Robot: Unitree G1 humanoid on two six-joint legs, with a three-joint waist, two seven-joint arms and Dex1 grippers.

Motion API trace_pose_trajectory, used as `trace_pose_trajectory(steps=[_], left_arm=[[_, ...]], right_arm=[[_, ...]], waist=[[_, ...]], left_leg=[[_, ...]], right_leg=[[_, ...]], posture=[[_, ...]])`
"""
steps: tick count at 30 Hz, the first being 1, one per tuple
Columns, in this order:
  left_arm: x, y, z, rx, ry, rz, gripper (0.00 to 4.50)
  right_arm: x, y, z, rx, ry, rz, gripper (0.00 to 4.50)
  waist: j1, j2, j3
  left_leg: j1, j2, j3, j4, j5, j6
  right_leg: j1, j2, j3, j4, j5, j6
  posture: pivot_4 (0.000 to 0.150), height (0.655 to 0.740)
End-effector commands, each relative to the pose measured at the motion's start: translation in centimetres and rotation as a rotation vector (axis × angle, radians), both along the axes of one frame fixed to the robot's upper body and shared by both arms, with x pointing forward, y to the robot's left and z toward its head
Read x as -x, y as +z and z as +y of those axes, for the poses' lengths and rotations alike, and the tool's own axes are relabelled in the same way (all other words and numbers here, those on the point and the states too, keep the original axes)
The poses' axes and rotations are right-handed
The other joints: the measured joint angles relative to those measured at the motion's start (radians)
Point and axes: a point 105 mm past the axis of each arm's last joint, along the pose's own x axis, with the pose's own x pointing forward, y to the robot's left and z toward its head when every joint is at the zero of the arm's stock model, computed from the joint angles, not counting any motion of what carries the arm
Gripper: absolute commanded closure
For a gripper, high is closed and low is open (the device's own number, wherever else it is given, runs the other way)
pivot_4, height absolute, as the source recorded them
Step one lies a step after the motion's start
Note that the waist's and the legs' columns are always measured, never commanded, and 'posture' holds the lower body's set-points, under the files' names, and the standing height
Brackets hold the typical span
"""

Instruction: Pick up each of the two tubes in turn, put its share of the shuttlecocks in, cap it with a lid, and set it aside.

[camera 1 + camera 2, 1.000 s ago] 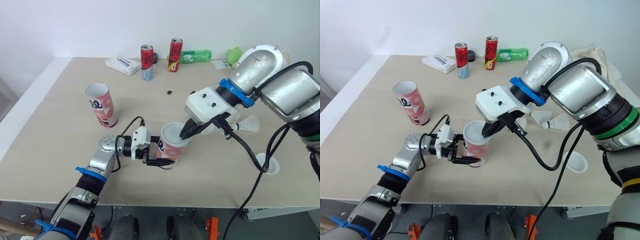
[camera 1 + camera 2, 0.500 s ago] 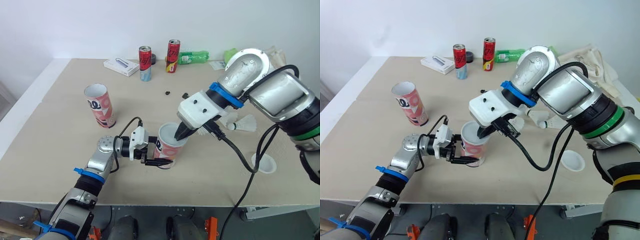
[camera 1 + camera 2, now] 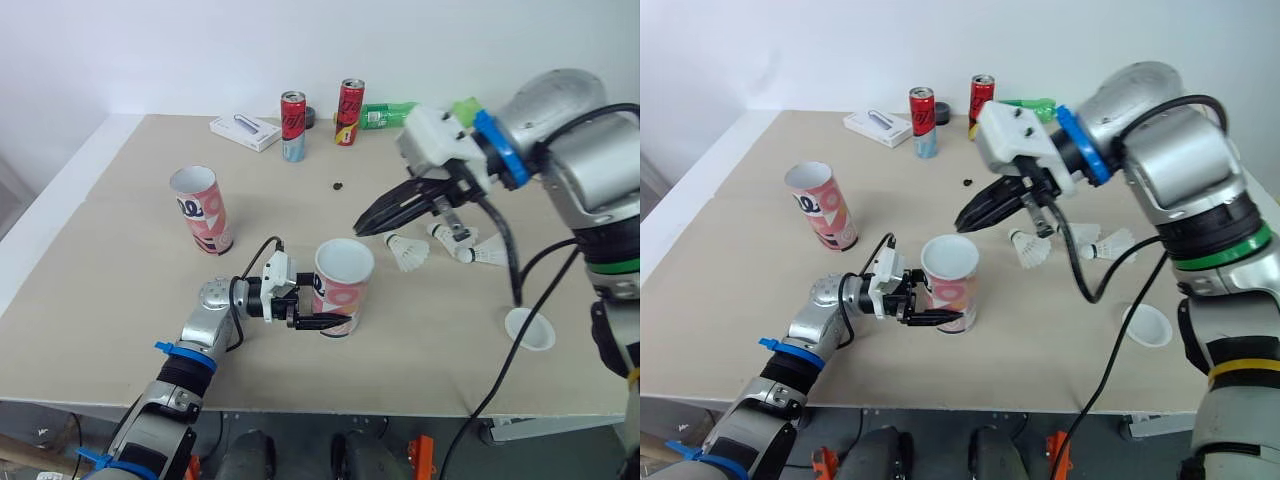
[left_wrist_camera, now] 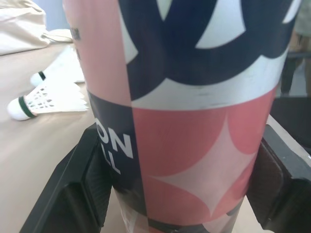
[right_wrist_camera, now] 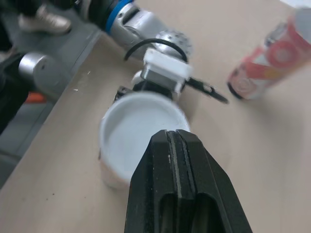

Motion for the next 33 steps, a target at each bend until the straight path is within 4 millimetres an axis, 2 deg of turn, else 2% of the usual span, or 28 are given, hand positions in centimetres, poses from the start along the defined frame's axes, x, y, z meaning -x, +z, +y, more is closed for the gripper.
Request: trace_pose_trajectory(steps=[1, 5, 6, 8, 14, 18, 21, 25, 29, 33], left_arm=[[-0.9, -0.1, 0.5, -0.007, 0.047, -0.017, 1.26], [-0.6, -1.4, 0.5, -0.079, 0.028, -0.076, 1.26], [-0.7, -1.7, 0.6, -0.095, 0.03, -0.085, 0.54], [-0.6, -2.0, 0.6, -0.112, 0.011, -0.087, 0.05], [-1.8, -1.1, 0.8, -0.077, 0.074, -0.101, 0.05], [-1.6, -0.5, 1.3, -0.076, 0.068, -0.07, 0.0], [-0.6, -0.5, 1.9, -0.108, 0.043, -0.111, 0.0], [-0.1, -0.8, 3.4, -0.174, 0.068, -0.155, 0.0], [-0.2, -1.1, 6.2, -0.258, 0.126, -0.187, 0.0], [-0.3, 0.7, 8.7, -0.252, 0.198, -0.2, 0.0]], right_arm=[[1.0, 0.3, -2.2, -0.065, -0.097, -0.006, 4.37], [1.4, -2.4, -4.2, -0.103, -0.235, 0.031, 4.37], [1.7, -3.2, -4.5, -0.107, -0.261, 0.037, 4.5], [2.3, -4.3, -4.6, -0.139, -0.294, 0.065, 4.5], [2.7, -6.4, -4.4, -0.209, -0.374, 0.099, 4.5], [2.2, -8.5, -4.6, -0.258, -0.456, 0.146, 3.16], [3.1, -10.6, -4.9, -0.236, -0.466, 0.204, 1.68], [3.5, -12.6, -5.1, -0.216, -0.503, 0.226, 0.02], [3.0, -13.6, -4.4, -0.253, -0.518, 0.242, 0.02], [1.9, -13.7, -2.7, -0.323, -0.523, 0.227, 0.02]], waist=[[-0.001, 0.0, 0.0], [-0.003, 0.0, 0.0], [-0.003, 0.0, 0.0], [-0.005, 0.001, 0.0], [-0.006, 0.0, 0.001], [-0.006, -0.001, 0.001], [-0.006, -0.001, 0.001], [-0.006, 0.0, 0.001], [-0.007, 0.0, 0.001], [-0.009, -0.002, 0.002]], left_leg=[[-0.002, 0.0, 0.001, 0.0, 0.0, 0.0], [-0.003, 0.0, 0.002, 0.0, 0.0, 0.0], [-0.003, 0.0, 0.002, 0.0, 0.0, 0.0], [-0.002, 0.0, 0.002, 0.001, 0.0, 0.0], [-0.003, 0.003, 0.003, 0.001, 0.002, 0.0], [-0.003, 0.003, 0.002, 0.001, 0.002, 0.0], [-0.004, 0.003, 0.003, 0.001, 0.002, 0.0], [-0.004, 0.002, 0.004, 0.001, 0.001, 0.001], [-0.003, 0.003, 0.004, 0.001, 0.001, 0.001], [-0.003, 0.005, 0.004, 0.001, 0.003, 0.0]], right_leg=[[-0.002, 0.0, 0.001, -0.001, 0.001, 0.001], [-0.003, 0.0, 0.002, -0.001, 0.001, 0.002], [-0.002, 0.001, 0.002, -0.002, 0.001, 0.002], [-0.001, 0.001, 0.003, -0.002, 0.002, 0.003], [-0.004, 0.007, 0.006, -0.002, 0.002, 0.008], [-0.003, 0.008, 0.008, -0.002, 0.002, 0.009], [-0.004, 0.008, 0.009, -0.002, 0.002, 0.008], [-0.003, 0.008, 0.01, -0.003, 0.004, 0.006], [-0.003, 0.008, 0.01, -0.004, 0.002, 0.011], [-0.004, 0.011, 0.01, -0.004, 0.004, 0.009]], posture=[[0.15, 0.7324], [0.15, 0.7324], [0.15, 0.7324], [0.15, 0.7324], [0.15, 0.7324], [0.15, 0.7324], [0.15, 0.7324], [0.15, 0.7324], [0.15, 0.7324], [0.15, 0.7324]])
